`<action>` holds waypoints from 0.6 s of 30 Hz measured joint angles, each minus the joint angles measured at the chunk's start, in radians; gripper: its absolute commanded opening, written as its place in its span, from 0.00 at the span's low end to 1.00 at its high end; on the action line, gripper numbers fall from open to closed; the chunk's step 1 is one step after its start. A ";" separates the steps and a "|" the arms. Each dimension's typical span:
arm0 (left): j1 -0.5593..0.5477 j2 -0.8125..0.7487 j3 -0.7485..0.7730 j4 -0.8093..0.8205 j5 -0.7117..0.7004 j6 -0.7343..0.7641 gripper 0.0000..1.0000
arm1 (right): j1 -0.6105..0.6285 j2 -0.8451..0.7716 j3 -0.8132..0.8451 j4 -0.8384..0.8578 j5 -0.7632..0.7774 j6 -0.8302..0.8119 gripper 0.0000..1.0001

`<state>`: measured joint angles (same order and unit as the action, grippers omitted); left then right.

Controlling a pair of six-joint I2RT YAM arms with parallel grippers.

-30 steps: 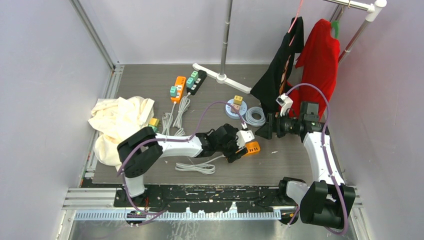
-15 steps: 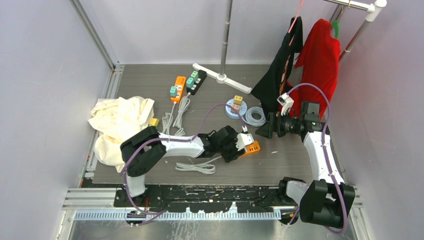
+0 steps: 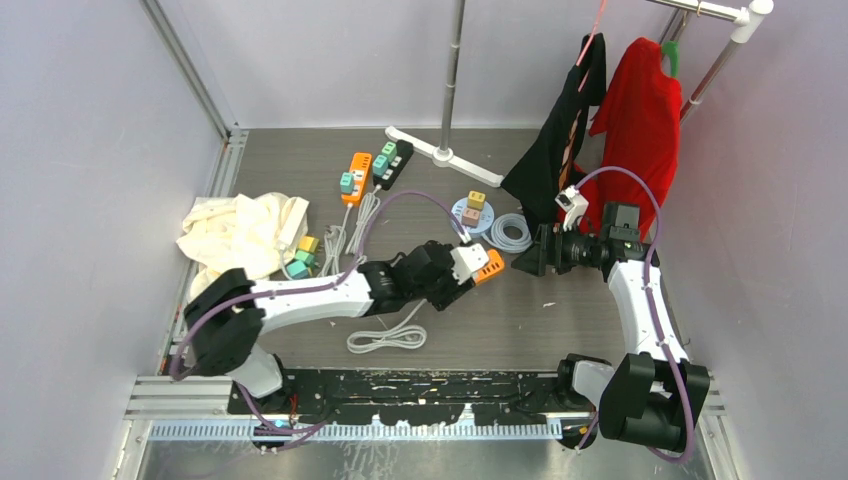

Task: Pull the plug off the socket
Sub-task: Pick up the socket from the center of the board, then place the socket at the center of the board.

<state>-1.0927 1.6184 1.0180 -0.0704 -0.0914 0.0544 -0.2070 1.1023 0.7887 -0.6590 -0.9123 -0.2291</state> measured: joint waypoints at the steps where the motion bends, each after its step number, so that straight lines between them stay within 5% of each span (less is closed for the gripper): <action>1: 0.002 -0.027 0.000 -0.016 -0.017 -0.009 0.00 | 0.000 0.000 0.000 0.000 -0.001 0.000 0.84; 8: 0.075 -0.216 -0.014 -0.165 -0.146 -0.107 0.00 | -0.002 0.013 0.000 0.000 -0.006 0.000 0.84; 18: 0.393 -0.419 -0.012 -0.442 -0.256 -0.229 0.00 | -0.005 0.022 0.000 0.001 -0.007 0.000 0.84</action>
<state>-0.7002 1.1995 1.0061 -0.5125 -0.3473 -0.1741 -0.2115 1.1240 0.7883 -0.6582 -0.9195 -0.2287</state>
